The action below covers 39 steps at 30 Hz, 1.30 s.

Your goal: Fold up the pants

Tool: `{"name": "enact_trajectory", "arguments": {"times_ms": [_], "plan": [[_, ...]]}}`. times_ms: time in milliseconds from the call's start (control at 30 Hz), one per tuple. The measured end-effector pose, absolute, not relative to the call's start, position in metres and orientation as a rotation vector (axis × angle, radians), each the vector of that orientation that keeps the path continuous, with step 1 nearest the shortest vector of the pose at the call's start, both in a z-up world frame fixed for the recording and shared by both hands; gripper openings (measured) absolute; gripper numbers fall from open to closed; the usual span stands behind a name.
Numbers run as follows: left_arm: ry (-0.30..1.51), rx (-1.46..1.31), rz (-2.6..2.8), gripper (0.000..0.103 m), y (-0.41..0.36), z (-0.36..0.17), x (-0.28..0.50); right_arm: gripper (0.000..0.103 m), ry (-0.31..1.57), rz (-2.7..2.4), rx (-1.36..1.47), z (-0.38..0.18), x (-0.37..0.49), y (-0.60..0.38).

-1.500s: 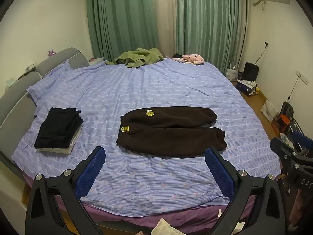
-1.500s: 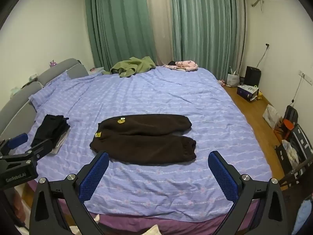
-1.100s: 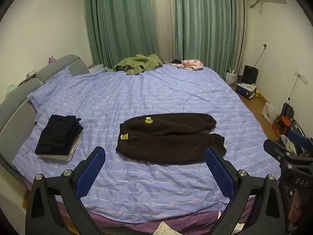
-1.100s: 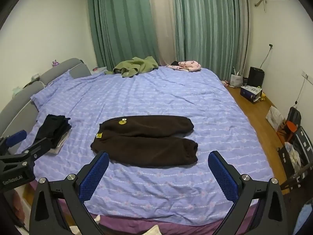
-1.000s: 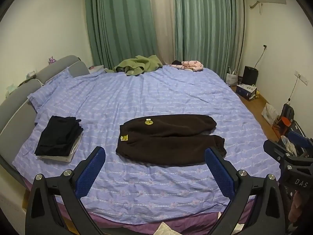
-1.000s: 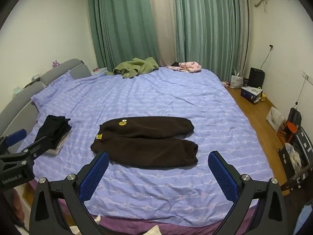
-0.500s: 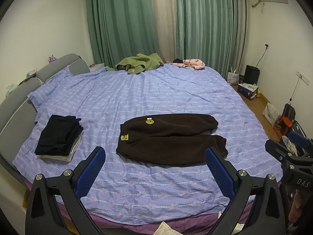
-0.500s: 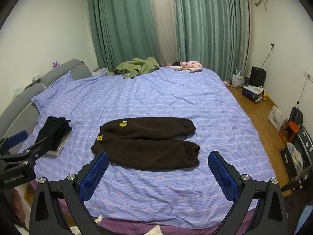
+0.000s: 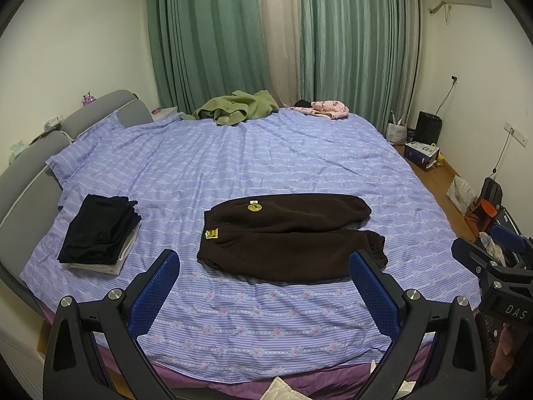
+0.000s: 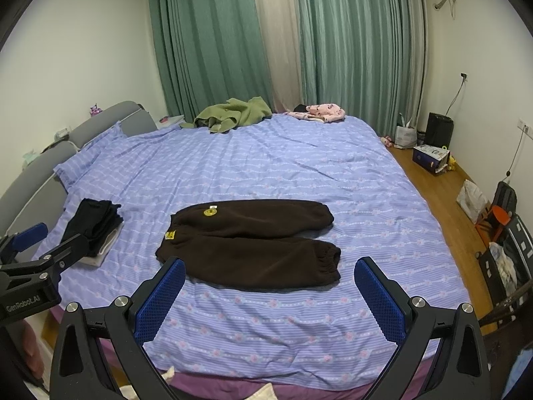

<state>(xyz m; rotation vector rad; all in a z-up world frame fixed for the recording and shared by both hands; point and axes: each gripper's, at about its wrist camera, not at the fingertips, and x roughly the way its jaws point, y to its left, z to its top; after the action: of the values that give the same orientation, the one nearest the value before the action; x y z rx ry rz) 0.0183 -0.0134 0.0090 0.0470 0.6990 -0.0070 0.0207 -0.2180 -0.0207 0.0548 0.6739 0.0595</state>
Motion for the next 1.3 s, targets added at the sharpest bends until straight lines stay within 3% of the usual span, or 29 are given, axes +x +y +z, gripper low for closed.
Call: {"name": "enact_trajectory", "arguments": {"times_ms": [1300], "plan": [[0.723,0.051,-0.021,0.103,-0.022,-0.001,0.028,0.103,0.700,0.055,0.079,-0.028,0.026,-0.223]]}}
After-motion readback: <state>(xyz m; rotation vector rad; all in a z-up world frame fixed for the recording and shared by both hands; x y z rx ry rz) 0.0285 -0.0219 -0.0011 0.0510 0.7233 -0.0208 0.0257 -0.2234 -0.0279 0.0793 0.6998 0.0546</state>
